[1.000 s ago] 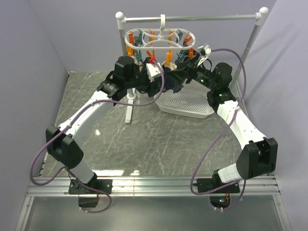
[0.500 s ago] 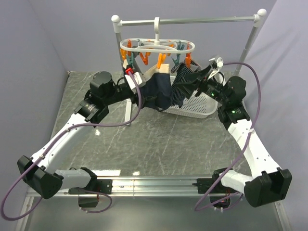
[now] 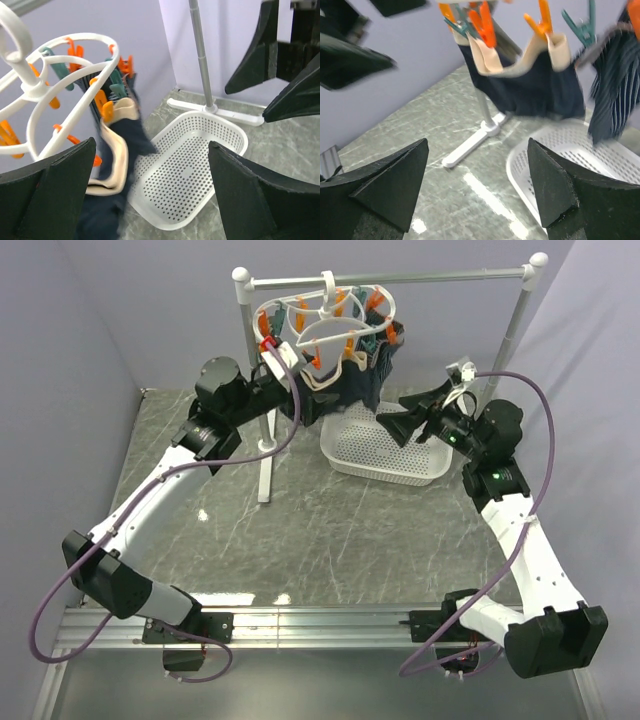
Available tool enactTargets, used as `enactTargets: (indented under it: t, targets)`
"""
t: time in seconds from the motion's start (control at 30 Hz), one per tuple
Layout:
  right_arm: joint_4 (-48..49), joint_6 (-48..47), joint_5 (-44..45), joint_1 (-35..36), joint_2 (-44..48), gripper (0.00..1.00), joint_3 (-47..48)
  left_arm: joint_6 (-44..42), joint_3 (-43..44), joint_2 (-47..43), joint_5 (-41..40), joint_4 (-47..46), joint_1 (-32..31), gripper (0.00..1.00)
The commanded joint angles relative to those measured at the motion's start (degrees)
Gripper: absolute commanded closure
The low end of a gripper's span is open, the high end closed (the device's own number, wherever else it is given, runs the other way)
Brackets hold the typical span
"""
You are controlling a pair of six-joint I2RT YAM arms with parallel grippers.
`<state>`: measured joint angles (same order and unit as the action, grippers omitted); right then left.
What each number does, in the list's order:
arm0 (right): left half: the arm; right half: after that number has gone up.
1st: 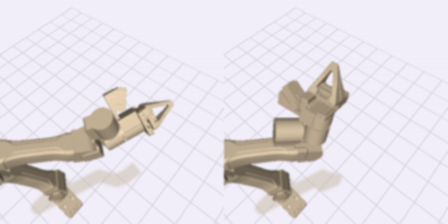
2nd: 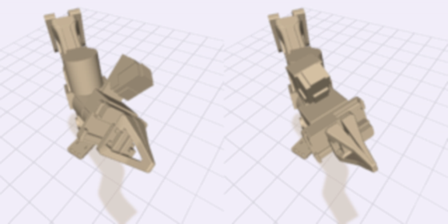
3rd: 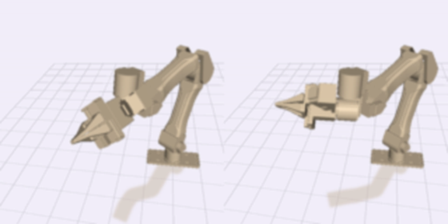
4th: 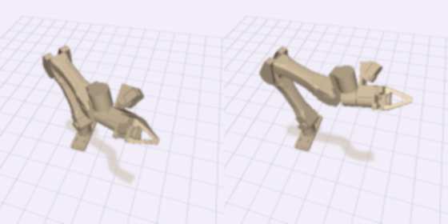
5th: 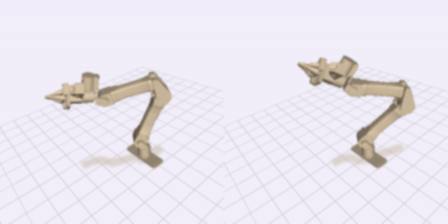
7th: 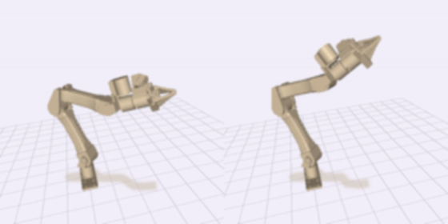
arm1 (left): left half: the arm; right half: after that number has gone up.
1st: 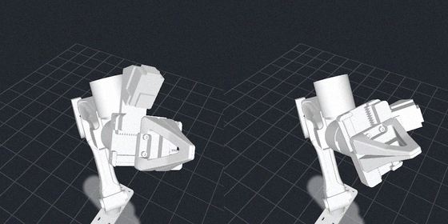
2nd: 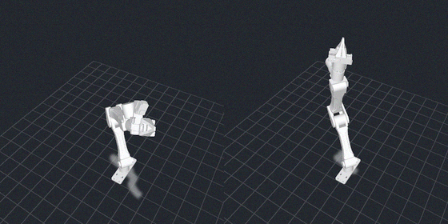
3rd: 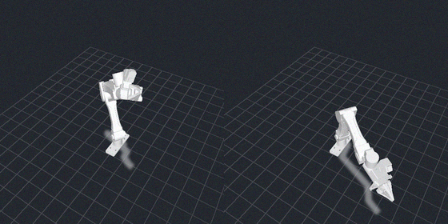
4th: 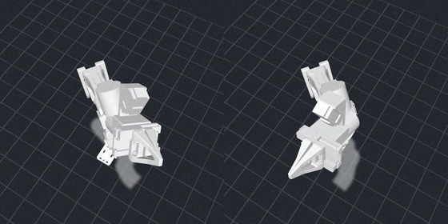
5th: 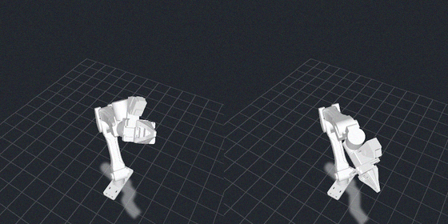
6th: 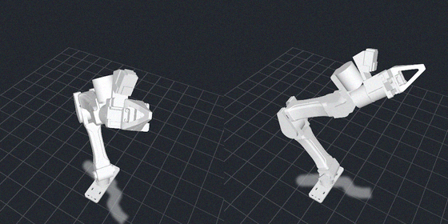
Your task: Clip the underwear to the hanger
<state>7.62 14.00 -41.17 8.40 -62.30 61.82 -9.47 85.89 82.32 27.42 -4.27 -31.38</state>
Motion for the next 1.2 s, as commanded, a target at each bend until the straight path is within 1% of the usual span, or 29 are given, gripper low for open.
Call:
enactTargets:
  t: [0.0,0.03,0.07,0.1,0.13,0.17,0.2,0.23,0.27,0.33,0.37,0.43,0.47,0.5,0.57,0.6,0.63,0.67,0.77,0.8,0.9,0.97,1.07,1.17]
  targets:
    - [-2.4,0.1,-1.4,-3.6,1.7,0.13,3.3,4.9,5.2,-4.0,-1.3,1.0,0.3,0.01]
    - [-2.6,0.9,-1.7,-4.4,2.1,0.13,3.3,5.5,6.6,-4.7,-3.5,3.2,0.5,0.01]
    - [-2.7,1.2,-2.2,-6.4,2.4,0.13,3.1,8.2,7.1,-6.5,-4.4,6.9,1.7,0.01]
    - [-3.4,1.3,-2.8,-7.1,3.1,0.13,2.9,9.1,7.4,-7.5,-4.9,8.6,2.8,0.01]
    - [-3.8,1.1,-2.9,-7.8,3.5,0.13,2.8,12.9,7.8,-8.5,-6.4,10.4,4.0,0.01]
    - [-4.5,1.0,-3.4,-9.5,3.8,0.13,3.0,16.2,8.2,-9.9,-6.8,14.9,6.4,0.01]
    - [-6.4,0.9,-3.7,-10.2,4.2,0.13,3.0,17.4,9.4,-10.3,-7.1,17.6,7.6,0.01]
    - [-7.2,0.9,-4.1,-10.9,4.5,0.13,3.1,18.1,9.8,-10.9,-7.5,23.0,8.7,0.01]
    - [-8.1,0.9,-4.4,-11.6,4.6,0.12,3.4,18.6,9.9,-12.1,-7.5,25.3,10.7,0.01]
    - [-11.4,0.2,-4.9,-13.4,5.3,0.12,3.7,19.6,8.5,-13.4,-7.1,30.3,12.8,0.01]
    - [-12.8,-0.5,-5.1,-14.0,5.5,0.12,3.9,20.0,7.9,-13.9,-5.0,32.0,15.6,0.01]
    - [-18.2,-2.3,-4.8,-15.8,5.8,0.12,5.5,20.7,5.4,-15.1,-3.4,36.8,18.8,0.01]
    - [-19.9,-2.9,-5.2,-16.7,6.0,0.12,5.9,21.3,4.0,-15.5,-2.2,38.0,22.6,0.01]
    - [-22.5,-3.5,-5.6,-17.4,6.5,0.11,6.1,21.9,1.1,-16.1,-2.5,39.1,24.4,0.01]
    - [-24.8,-5.0,-6.2,-19.7,7.4,0.11,5.8,22.2,-1.6,-16.1,-3.5,42.4,28.6,0.01]
    - [-27.2,-5.7,-6.5,-20.4,8.2,0.11,5.1,22.6,-3.9,-16.1,-6.4,43.2,29.8,0.01]
    - [-28.7,-7.8,-6.4,-21.4,8.5,0.11,4.7,22.4,-4.8,-16.0,-7.5,44.8,30.9,0.01]
    - [-29.9,-8.6,-5.5,-21.8,8.9,0.1,3.5,21.4,-6.0,-16.1,-7.9,45.4,33.5,0.01]
    - [-33.3,-10.9,-4.3,-24.0,10.2,0.1,0.4,19.9,-12.6,-18.0,-9.2,43.7,36.9,0.01]
    - [-33.8,-11.4,-2.9,-24.4,11.2,0.1,-2.2,18.9,-16.1,-19.7,-9.2,42.9,37.3,0.01]
    - [-33.6,-12.9,0.4,-24.9,13.7,0.09,-7.4,18.2,-20.1,-21.5,-10.5,40.7,38.1,0.01]
    - [-33.2,-13.1,1.2,-25.4,14.7,0.09,-10.3,18.1,-21.0,-21.0,-11.4,40.3,38.1,0.01]
    - [-32.8,-12.9,1.7,-25.5,16.7,0.09,-12.1,18.3,-21.9,-20.2,-12.0,39.7,38.2,0.01]
    - [-32.8,-12.9,2.4,-25.7,16.9,0.08,-11.6,17.7,-21.7,-19.7,-10.8,39.3,39.0,0.01]
